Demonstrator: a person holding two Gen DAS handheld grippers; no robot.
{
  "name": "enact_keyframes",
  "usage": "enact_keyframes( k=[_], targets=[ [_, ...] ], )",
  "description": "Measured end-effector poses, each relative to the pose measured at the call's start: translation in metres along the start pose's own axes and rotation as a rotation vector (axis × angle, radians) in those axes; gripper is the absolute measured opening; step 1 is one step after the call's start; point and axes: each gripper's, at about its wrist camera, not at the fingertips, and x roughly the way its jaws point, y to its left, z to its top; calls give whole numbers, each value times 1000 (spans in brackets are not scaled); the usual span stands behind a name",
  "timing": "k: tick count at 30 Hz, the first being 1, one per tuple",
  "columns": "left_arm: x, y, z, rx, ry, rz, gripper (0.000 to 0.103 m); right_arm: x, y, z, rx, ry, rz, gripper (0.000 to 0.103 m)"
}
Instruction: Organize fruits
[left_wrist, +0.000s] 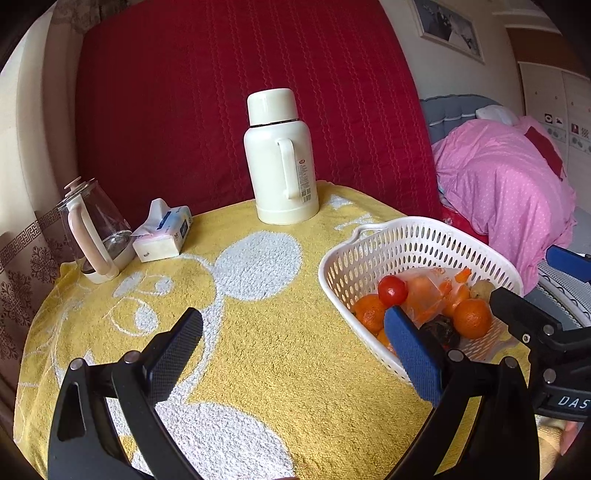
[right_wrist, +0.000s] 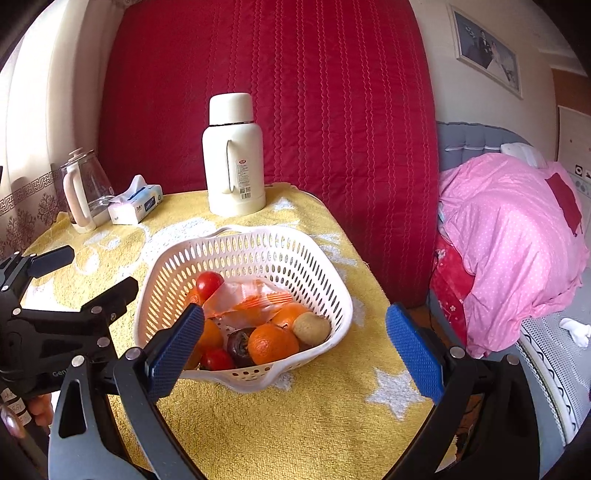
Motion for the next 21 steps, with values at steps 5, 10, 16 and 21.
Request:
enact_keyframes(
  k=[5, 10, 16, 21],
  targets=[
    [1, 0, 0, 6, 1, -2, 98, 2, 0, -1, 2, 6, -1, 100],
    [1, -3, 0, 21, 2, -4, 98, 3, -1, 0, 7, 5, -4, 100],
    [-1, -5, 0, 29, 10, -23, 98, 2, -2, 0, 6, 3, -4, 100],
    [0, -4, 1, 21, 23, -54, 98, -1, -3, 2, 11, -6, -4, 100]
  ],
)
